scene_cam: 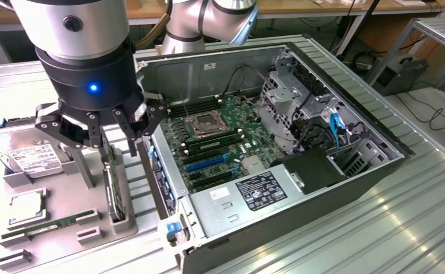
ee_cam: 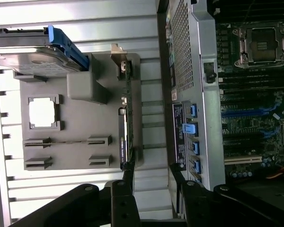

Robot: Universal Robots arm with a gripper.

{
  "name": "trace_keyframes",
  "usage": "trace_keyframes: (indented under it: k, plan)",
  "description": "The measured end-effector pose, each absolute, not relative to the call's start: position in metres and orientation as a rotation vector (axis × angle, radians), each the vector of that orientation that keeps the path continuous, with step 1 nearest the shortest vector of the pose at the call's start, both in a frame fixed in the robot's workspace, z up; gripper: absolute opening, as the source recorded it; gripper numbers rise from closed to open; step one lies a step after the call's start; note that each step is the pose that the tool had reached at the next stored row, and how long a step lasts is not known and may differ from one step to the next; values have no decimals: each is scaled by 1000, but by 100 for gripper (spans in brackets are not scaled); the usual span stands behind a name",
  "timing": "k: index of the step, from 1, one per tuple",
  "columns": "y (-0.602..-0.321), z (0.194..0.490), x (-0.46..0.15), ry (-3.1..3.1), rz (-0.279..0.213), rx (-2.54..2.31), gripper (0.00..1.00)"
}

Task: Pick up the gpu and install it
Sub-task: 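Pick up the gpu and move the gpu toward the slot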

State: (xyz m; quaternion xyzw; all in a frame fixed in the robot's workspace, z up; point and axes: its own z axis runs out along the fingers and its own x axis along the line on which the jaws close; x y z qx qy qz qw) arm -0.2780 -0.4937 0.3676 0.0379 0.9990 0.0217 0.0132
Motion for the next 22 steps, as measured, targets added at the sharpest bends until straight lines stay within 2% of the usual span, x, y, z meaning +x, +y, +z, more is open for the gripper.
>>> trace_keyframes:
  k: [22]
  plan:
    - [-492, 354, -281, 3112, 68, 118, 42]
